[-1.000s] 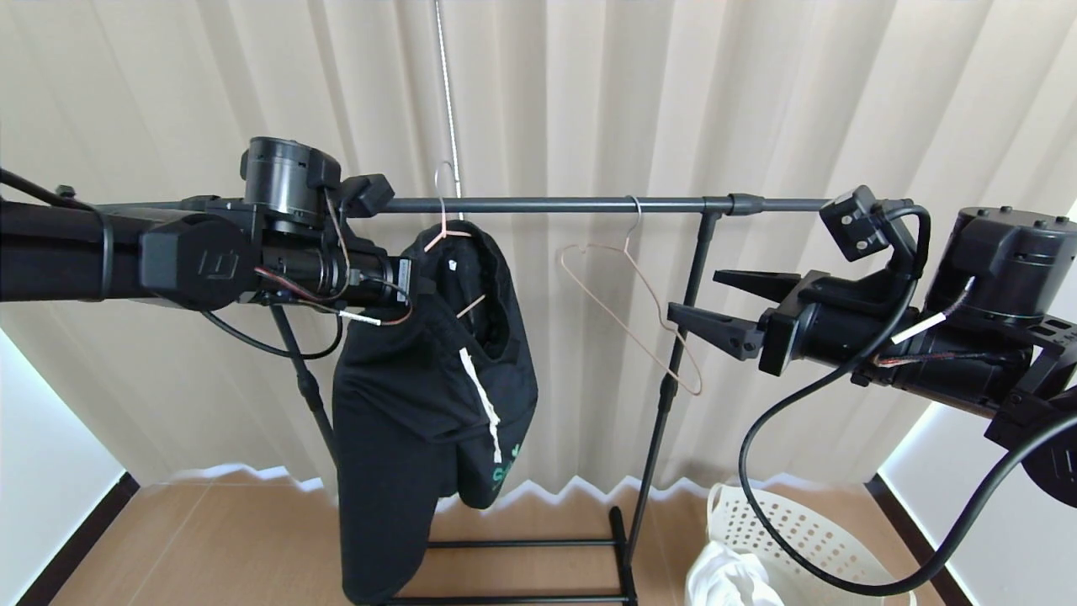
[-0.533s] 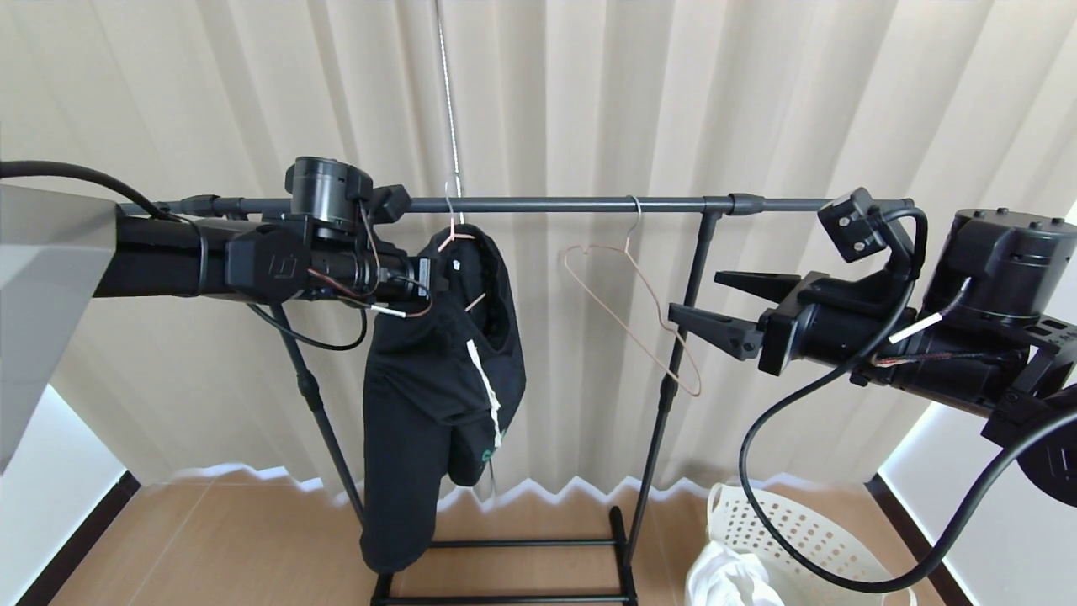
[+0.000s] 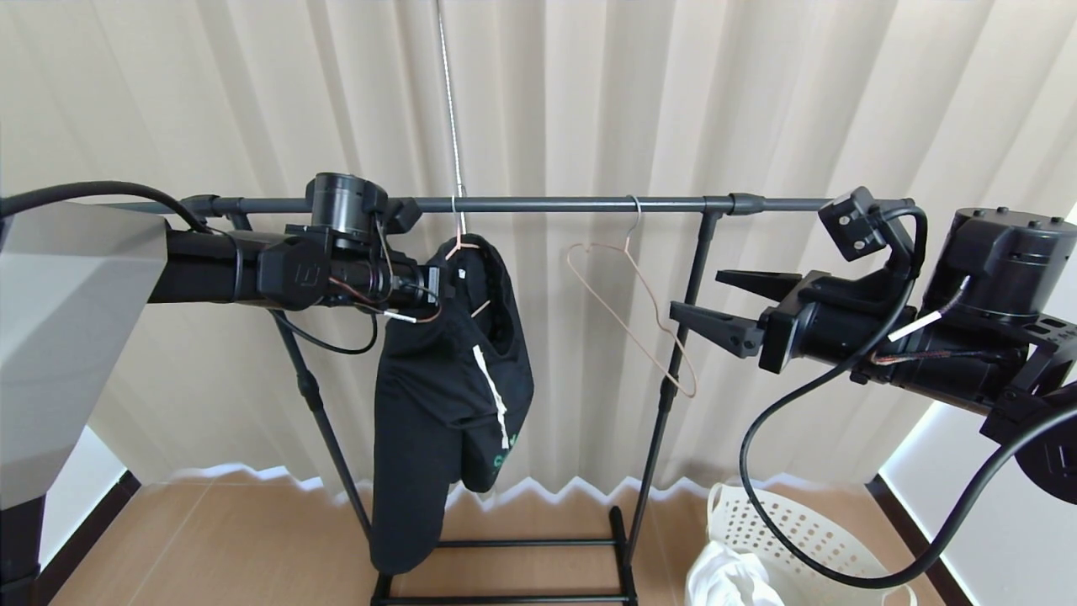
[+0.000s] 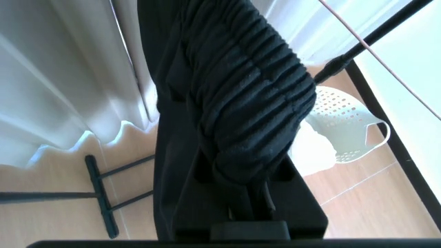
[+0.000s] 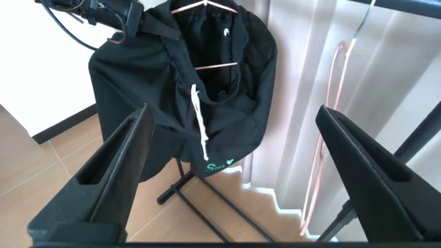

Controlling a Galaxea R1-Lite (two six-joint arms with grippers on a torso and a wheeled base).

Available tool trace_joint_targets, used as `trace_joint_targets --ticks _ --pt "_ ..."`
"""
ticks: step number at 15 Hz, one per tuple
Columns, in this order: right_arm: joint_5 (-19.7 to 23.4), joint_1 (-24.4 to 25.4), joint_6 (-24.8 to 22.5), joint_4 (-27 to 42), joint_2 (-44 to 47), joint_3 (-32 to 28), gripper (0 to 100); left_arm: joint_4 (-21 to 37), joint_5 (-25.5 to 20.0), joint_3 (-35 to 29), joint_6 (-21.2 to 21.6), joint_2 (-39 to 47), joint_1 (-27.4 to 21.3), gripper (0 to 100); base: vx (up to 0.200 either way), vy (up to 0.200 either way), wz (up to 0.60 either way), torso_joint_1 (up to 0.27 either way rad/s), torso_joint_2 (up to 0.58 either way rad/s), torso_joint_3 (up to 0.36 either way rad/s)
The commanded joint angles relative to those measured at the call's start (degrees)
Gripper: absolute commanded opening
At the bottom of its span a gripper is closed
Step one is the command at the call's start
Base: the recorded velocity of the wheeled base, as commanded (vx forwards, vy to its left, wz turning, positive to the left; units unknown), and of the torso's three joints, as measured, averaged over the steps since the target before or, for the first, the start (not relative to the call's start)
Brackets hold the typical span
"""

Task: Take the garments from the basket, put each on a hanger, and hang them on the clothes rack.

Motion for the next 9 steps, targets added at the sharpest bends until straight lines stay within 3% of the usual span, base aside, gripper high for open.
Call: trace_joint_targets --ticks 1,2,3,9 --pt "0.0 0.0 0.0 0.0 0.1 0.0 100 0.0 0.0 0.0 0.0 0.0 0.0 0 0.000 0.000 0.00 0.000 0.00 0.000" --pt "0.0 0.0 0.0 0.0 0.1 0.0 100 0.0 0.0 0.1 0.0 0.0 0.0 0 0.000 0.000 0.00 0.000 0.00 0.000" --pt "0.0 0.0 0.0 0.0 0.1 -0.1 100 0.0 0.0 0.2 0.1 0.0 0.0 100 0.000 0.000 0.00 0.000 0.00 0.000" --pt "0.0 0.0 0.0 -0.2 -0.2 -0.2 100 0.6 -0.1 3.8 0.1 -5.7 0.0 100 0.000 0.000 0.00 0.000 0.00 0.000"
